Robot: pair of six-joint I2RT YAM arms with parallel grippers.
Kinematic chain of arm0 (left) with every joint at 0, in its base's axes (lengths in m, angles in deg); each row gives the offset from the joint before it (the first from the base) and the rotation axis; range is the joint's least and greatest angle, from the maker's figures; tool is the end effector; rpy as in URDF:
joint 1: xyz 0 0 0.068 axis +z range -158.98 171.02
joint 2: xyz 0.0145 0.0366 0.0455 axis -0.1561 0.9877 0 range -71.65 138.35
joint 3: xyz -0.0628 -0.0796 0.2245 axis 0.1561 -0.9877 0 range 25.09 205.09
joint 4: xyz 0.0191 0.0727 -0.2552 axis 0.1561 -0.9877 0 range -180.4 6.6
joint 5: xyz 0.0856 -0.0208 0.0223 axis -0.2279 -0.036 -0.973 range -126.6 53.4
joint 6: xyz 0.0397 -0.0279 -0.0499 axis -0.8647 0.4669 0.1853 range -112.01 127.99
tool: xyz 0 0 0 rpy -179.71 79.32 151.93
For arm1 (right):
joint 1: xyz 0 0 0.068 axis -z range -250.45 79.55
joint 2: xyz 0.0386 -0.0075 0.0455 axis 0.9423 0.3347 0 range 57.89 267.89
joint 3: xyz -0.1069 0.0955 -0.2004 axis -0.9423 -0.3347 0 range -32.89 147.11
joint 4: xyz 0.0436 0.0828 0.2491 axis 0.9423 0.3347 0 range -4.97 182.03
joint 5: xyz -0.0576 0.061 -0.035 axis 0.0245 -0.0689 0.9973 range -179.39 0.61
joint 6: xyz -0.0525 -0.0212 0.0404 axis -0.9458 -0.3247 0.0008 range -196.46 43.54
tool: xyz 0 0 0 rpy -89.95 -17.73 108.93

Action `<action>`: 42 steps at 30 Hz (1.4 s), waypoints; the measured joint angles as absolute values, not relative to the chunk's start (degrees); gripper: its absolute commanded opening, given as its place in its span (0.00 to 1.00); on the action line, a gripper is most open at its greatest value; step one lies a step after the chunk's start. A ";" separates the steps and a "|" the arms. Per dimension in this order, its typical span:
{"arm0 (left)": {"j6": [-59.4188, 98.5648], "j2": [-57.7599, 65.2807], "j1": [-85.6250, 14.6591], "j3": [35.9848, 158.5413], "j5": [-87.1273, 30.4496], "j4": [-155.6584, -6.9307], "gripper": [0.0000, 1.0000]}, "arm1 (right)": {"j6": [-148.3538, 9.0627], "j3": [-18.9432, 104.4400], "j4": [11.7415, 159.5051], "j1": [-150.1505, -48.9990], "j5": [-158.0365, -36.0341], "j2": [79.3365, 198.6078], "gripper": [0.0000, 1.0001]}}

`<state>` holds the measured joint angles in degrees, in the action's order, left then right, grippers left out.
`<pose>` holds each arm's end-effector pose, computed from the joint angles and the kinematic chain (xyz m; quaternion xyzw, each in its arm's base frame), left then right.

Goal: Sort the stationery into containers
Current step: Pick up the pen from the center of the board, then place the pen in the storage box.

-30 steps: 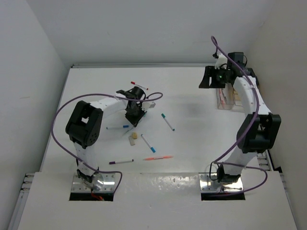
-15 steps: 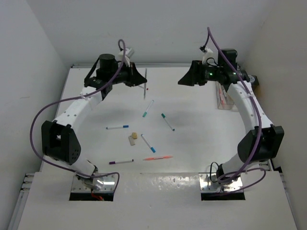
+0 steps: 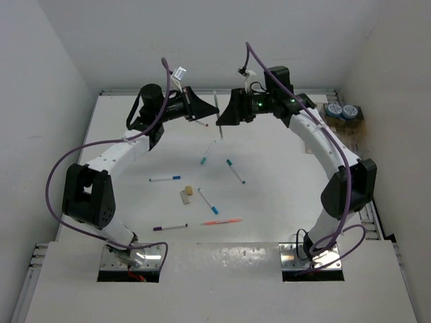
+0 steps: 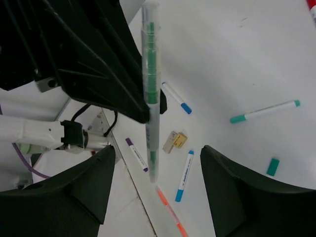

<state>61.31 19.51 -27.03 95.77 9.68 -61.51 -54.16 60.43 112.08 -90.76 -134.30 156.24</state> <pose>0.3609 -0.1607 0.3214 0.0735 0.6972 -0.6068 0.3745 0.3662 0.1782 0.3249 -0.1709 0.8117 0.4740 0.2954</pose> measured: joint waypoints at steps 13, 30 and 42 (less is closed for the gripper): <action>61.42 19.75 -27.09 94.74 9.11 -59.74 0.70 | -54.94 62.25 112.58 -92.93 -131.46 159.21 0.00; 10.12 20.36 -36.42 106.17 -19.67 -109.13 1.00 | -78.68 72.19 126.13 -57.39 -106.61 171.86 0.00; -5.63 20.34 -40.10 98.83 -21.01 -117.70 0.93 | -82.92 79.23 129.71 -56.97 -98.08 188.72 0.19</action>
<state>-5.63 20.34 -40.10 98.83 -21.01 -117.70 -82.92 79.23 129.71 -56.97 -98.08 188.72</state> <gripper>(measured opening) 0.971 0.154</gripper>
